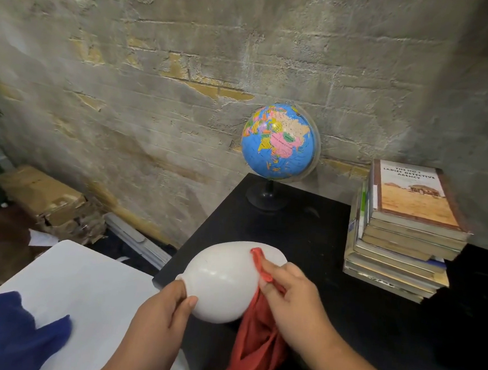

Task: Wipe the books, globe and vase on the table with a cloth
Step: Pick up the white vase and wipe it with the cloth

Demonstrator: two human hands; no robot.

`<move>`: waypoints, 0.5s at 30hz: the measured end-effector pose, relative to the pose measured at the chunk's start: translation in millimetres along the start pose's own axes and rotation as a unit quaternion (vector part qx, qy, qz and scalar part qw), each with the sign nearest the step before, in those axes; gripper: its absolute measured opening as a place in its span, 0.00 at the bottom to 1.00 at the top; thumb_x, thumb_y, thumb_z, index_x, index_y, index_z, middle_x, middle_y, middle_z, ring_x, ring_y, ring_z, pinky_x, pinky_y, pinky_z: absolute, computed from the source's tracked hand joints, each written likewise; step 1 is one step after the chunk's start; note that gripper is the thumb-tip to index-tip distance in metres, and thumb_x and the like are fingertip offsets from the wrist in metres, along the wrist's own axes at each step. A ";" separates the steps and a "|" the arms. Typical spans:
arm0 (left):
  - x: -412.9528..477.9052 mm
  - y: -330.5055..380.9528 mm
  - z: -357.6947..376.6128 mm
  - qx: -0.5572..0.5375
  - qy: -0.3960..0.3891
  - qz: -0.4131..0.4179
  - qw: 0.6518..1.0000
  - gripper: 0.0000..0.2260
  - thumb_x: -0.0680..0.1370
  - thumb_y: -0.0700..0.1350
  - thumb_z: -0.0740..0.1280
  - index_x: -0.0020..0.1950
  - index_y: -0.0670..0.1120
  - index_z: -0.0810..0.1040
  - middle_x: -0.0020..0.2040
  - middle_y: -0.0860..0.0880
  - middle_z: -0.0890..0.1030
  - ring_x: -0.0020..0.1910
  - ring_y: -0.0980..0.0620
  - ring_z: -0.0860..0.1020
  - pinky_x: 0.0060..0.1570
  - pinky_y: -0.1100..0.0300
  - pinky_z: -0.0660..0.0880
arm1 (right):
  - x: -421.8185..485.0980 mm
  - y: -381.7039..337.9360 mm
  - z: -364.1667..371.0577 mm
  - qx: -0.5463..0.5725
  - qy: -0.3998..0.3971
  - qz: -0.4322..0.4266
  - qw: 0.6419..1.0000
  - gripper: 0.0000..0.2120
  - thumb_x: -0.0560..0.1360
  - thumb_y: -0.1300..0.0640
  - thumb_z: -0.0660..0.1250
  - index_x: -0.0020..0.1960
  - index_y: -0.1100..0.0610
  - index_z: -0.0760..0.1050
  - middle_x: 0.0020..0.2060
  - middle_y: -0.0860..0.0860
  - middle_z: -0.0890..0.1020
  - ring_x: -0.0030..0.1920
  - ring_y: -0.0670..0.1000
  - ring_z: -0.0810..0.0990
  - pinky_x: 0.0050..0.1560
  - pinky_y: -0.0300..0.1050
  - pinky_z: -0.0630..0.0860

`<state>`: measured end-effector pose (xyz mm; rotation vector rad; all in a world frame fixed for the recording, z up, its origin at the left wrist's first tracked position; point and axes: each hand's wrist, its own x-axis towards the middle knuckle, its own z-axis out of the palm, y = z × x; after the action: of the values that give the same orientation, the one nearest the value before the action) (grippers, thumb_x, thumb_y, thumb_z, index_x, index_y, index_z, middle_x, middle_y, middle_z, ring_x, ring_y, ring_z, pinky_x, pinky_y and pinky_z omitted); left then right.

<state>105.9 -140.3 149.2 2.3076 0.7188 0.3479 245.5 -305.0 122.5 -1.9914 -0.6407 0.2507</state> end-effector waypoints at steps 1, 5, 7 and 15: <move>-1.3 -0.8 -1.5 0.006 -0.006 0.011 1.000 0.02 0.79 0.47 0.62 0.48 0.51 0.73 0.40 0.58 0.77 0.40 0.58 0.76 0.37 0.70 0.70 | 6.7 10.2 -4.6 0.007 0.020 0.040 0.999 0.21 0.78 0.55 0.66 0.63 0.32 0.71 0.45 0.43 0.75 0.50 0.43 0.76 0.51 0.27 0.67; -0.2 -4.6 -5.4 0.043 -0.035 0.057 0.997 0.02 0.78 0.49 0.64 0.46 0.52 0.75 0.40 0.55 0.77 0.40 0.55 0.76 0.41 0.64 0.75 | 21.3 36.5 -20.1 0.000 0.013 0.152 0.988 0.17 0.78 0.52 0.65 0.66 0.43 0.74 0.55 0.46 0.77 0.59 0.47 0.75 0.60 0.38 0.67; 1.3 -0.7 -7.8 0.000 -0.044 0.050 0.998 0.04 0.78 0.48 0.65 0.47 0.58 0.75 0.41 0.58 0.79 0.42 0.57 0.77 0.42 0.68 0.75 | 21.7 36.5 -20.6 0.006 0.009 0.160 0.987 0.17 0.78 0.52 0.64 0.67 0.44 0.74 0.56 0.45 0.77 0.58 0.46 0.74 0.60 0.39 0.67; 15.6 16.0 -6.8 -0.196 -0.053 -0.081 0.976 0.14 0.79 0.52 0.62 0.41 0.45 0.78 0.28 0.49 0.74 0.33 0.53 0.72 0.42 0.55 0.73 | 26.9 21.0 -21.1 0.021 -0.004 0.126 0.992 0.17 0.79 0.52 0.63 0.66 0.41 0.73 0.53 0.45 0.77 0.55 0.46 0.75 0.56 0.39 0.68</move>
<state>122.1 -137.4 165.8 1.8684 0.7090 0.2620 284.2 -314.4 117.1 -2.0313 -0.3836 0.4218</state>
